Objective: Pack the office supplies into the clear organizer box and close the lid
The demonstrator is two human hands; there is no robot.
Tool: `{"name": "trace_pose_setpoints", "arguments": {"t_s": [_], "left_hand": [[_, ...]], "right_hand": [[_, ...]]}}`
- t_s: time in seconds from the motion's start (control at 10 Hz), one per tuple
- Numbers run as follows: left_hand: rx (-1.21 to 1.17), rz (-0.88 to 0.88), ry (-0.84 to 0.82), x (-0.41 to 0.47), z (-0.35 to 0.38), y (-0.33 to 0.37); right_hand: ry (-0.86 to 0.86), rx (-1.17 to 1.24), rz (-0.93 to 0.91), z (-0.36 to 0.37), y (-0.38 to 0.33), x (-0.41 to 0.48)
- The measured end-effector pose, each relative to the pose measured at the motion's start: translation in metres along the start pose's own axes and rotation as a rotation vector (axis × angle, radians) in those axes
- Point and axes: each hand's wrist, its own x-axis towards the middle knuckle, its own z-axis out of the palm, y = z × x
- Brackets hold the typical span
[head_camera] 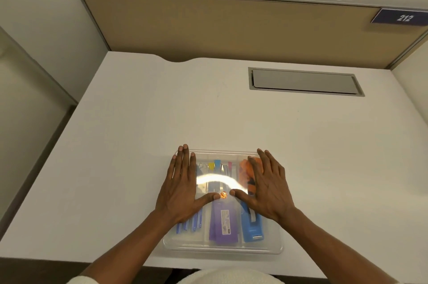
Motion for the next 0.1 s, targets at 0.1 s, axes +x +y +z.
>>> {"name": "trace_pose_setpoints", "arguments": {"t_s": [0.1], "left_hand": [[-0.050,0.005,-0.024,0.0018,-0.0065,0.0038]], "right_hand": [[0.020,0.064,0.043,-0.0078,0.0023,0.0053]]}}
